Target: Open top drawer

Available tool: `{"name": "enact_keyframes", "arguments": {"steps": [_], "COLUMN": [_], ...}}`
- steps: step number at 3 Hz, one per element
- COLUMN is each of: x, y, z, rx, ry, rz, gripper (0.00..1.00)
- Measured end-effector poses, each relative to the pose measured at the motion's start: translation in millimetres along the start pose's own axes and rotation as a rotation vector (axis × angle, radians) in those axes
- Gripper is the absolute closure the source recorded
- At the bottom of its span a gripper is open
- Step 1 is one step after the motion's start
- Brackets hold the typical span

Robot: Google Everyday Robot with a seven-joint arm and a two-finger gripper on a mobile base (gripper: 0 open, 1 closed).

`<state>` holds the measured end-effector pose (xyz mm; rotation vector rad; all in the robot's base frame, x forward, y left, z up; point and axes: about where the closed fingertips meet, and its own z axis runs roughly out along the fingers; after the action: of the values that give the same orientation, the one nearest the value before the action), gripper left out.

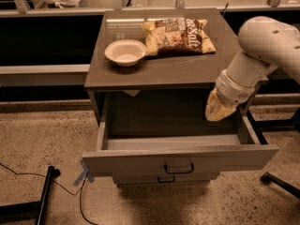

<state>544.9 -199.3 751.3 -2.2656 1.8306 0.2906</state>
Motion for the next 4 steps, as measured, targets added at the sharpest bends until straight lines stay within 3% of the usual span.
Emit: {"name": "enact_keyframes", "arguments": {"steps": [1, 2, 3, 4], "x": [13, 23, 32, 41], "y": [-12, -24, -32, -24], "z": [18, 42, 67, 90], "rx": [0.082, 0.150, 0.151, 0.111], "ry": [-0.039, -0.116, -0.175, -0.208], "rz": [-0.007, -0.006, 0.021, 0.105], "gripper": [0.99, 1.00, 1.00, 1.00]}}
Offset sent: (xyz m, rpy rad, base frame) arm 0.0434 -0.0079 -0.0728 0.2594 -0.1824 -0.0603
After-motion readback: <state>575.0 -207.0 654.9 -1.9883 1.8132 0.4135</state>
